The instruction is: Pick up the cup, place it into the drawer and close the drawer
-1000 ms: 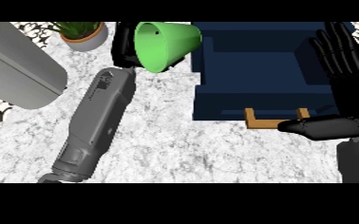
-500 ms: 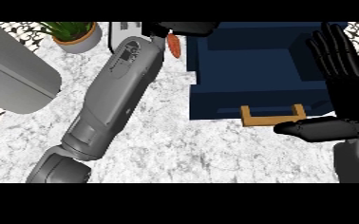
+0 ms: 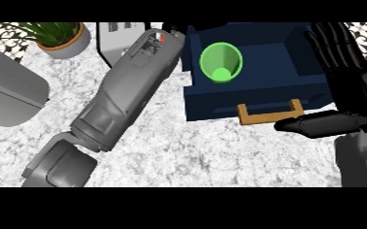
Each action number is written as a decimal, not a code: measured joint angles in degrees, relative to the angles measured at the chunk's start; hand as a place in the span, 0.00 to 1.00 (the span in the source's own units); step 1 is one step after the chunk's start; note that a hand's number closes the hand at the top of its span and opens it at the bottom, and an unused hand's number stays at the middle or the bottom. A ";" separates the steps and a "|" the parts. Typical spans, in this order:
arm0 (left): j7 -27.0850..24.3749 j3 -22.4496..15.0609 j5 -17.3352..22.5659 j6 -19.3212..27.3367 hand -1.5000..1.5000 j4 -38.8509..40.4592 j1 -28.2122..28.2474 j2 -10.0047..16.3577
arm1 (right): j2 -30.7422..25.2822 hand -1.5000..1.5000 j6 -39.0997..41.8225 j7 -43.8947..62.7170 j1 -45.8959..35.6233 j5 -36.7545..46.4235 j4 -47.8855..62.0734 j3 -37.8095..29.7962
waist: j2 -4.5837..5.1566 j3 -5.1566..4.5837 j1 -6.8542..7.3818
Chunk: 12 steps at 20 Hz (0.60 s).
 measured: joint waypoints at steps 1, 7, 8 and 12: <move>0.60 -0.98 0.25 -0.50 1.00 1.28 -0.18 0.00 | 0.16 0.00 0.03 -0.11 -0.11 -0.07 -0.02 0.16 | 0.12 0.01 -0.48; 2.88 -7.18 2.12 -3.43 1.00 5.02 0.08 0.00 | 0.56 0.00 0.67 -0.47 -2.21 -0.02 1.21 1.44 | 0.79 0.04 -3.25; 2.78 -8.18 2.42 -3.63 0.00 5.20 0.65 0.00 | 0.59 0.00 0.98 -0.64 -2.54 -0.30 1.47 1.54 | 0.91 0.06 -3.75; 1.75 -10.19 4.37 -3.84 0.00 5.29 2.07 0.00 | 0.33 0.00 2.05 -0.53 -3.74 -1.01 1.45 2.07 | 1.29 0.03 -5.21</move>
